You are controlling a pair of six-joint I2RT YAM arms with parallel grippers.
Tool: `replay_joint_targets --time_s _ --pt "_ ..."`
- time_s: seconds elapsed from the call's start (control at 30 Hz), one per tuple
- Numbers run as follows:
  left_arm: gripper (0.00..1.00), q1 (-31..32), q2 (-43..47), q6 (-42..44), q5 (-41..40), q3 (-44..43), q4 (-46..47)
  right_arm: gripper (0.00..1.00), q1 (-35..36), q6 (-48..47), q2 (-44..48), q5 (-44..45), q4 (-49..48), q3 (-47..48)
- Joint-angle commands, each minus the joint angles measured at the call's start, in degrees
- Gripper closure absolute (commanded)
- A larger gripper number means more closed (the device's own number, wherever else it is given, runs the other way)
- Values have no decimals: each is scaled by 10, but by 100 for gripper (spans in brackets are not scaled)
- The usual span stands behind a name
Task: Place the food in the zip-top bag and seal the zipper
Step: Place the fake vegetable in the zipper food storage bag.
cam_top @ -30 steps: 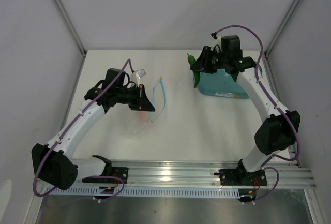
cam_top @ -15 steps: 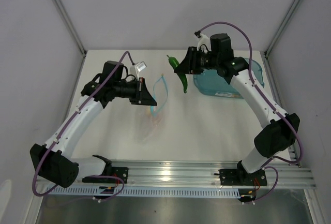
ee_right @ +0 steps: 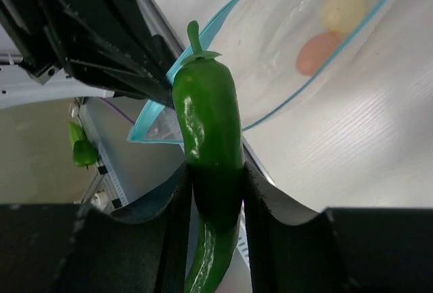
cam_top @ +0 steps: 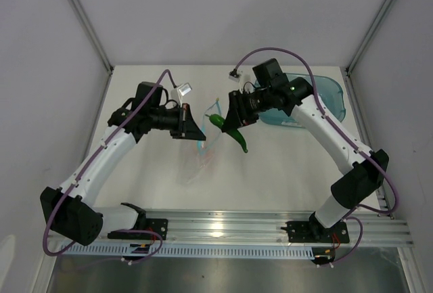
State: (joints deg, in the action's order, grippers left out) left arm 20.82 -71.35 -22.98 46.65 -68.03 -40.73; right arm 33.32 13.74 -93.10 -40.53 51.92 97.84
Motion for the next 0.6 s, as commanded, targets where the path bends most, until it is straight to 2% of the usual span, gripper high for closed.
replay_joint_targets --time_s 0.0,0.27,0.57 --pt "99 -3 6 1 -6 3 15 100 12 -36 4 -2 77 41" --pt "99 9 -4 21 -40 5 11 100 31 -41 -20 18 135 42" --pt "100 23 -6 38 -58 17 7 100 53 -4 -59 9 143 52"
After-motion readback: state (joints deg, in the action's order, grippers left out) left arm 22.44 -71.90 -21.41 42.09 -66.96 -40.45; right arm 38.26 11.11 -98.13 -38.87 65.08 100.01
